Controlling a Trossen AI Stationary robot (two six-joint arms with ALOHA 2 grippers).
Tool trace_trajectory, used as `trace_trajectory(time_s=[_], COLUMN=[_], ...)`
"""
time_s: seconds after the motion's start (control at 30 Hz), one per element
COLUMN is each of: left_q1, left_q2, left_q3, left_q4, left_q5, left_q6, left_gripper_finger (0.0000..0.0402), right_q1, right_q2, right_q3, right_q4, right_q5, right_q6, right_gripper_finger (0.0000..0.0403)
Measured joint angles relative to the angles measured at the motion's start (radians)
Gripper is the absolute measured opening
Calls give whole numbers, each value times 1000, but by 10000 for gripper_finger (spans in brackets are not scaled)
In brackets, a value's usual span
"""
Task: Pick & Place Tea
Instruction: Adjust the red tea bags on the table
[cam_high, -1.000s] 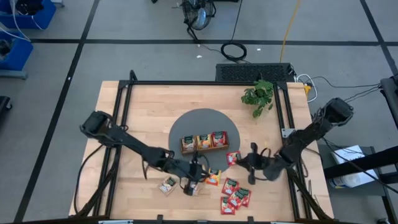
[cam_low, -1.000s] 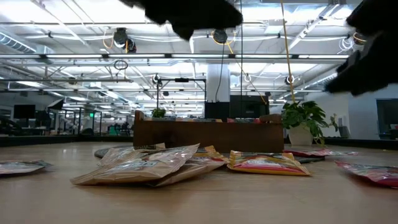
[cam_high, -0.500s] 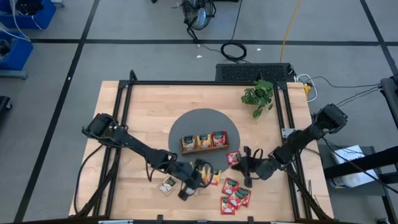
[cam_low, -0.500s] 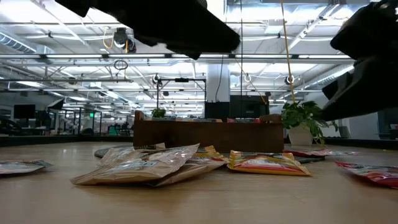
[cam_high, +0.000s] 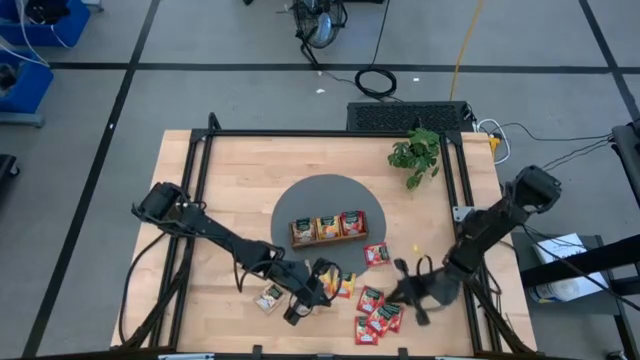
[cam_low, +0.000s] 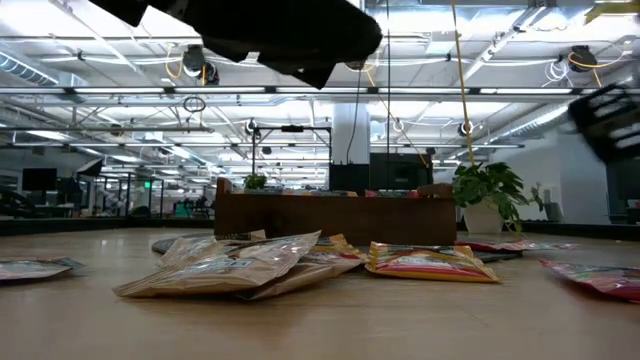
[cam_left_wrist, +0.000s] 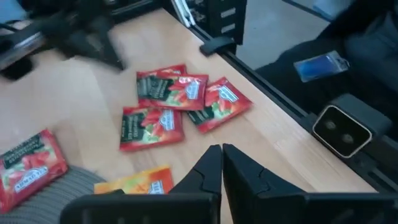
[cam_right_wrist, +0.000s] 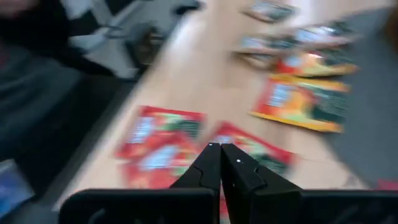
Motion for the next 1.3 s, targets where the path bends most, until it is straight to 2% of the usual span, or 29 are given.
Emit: trace_trajectory(time_s=[0.13,0.27,0.5,0.63,0.7,0.8,0.9,1.07,1.2,1.3], left_q1=[0,-1,-2,-20,-33,-46,-40,-14,16,33], left_q2=[0,0,0,10,27,50,84,255,362,389], left_q3=[0,0,0,0,0,3,46,213,355,406], left_q4=[-46,-29,65,123,148,206,195,150,107,30], left_q5=[24,-15,-34,-28,-1,17,28,99,73,32], left_q6=[6,-6,-84,-134,-126,-115,-137,-152,-148,-170], left_gripper_finger=[4,20,19,4,6,14,7,11,9,4], right_q1=[73,86,89,92,86,71,64,39,9,-21], right_q2=[61,154,298,318,318,315,314,314,315,315], right_q3=[63,136,251,259,259,259,259,259,257,257], right_q4=[-28,-25,-134,-216,-253,-271,-276,-285,-286,-284], right_q5=[41,49,-57,-9,31,28,29,32,78,80], right_q6=[1,10,92,140,155,155,123,84,65,61], right_gripper_finger=[0,0,0,0,0,0,0,0,0,0])
